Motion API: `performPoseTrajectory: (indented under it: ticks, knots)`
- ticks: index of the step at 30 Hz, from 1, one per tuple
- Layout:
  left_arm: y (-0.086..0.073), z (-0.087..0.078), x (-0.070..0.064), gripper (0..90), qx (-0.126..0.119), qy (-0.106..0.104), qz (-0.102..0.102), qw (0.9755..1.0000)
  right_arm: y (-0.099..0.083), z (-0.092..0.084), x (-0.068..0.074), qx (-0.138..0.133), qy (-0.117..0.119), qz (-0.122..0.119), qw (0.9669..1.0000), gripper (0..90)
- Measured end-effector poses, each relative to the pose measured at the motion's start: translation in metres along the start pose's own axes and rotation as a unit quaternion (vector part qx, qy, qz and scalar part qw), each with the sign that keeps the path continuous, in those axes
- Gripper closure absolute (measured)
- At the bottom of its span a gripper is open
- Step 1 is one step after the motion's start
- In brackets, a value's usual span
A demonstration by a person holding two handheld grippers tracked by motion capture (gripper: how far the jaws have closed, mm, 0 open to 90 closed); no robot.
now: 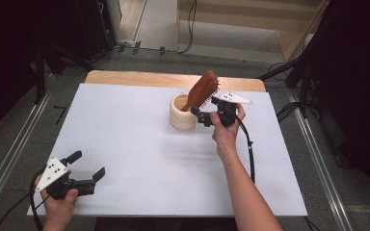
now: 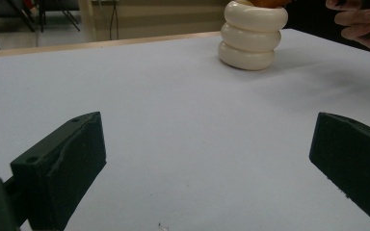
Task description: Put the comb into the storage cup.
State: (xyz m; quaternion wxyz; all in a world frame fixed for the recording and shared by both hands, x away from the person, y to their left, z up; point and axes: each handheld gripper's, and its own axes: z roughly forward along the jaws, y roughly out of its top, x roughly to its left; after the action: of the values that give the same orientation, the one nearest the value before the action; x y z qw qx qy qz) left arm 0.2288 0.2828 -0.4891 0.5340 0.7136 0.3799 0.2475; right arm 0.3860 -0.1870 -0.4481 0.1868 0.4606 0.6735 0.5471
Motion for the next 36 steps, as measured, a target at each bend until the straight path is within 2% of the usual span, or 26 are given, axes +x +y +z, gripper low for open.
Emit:
performPoseTrajectory:
  ticks: [12, 26, 36]
  knots:
    - [0.0, 0.0, 0.0, 0.0, 0.001, 0.001, 0.0, 1.0, -0.01, -0.021, -0.003, 0.002, -0.008, -0.012, 0.9999, 0.0]
    - [0.0, 0.0, -0.001, 0.0, 0.001, 0.002, 0.0, 1.0, -0.023, -0.057, -0.009, -0.004, -0.008, -0.031, 0.9995, 0.0]
    - [0.0, 0.0, 0.0, 0.0, 0.002, 0.001, 0.001, 1.0, -0.043, -0.074, -0.011, 0.008, -0.014, -0.049, 0.9987, 0.0]
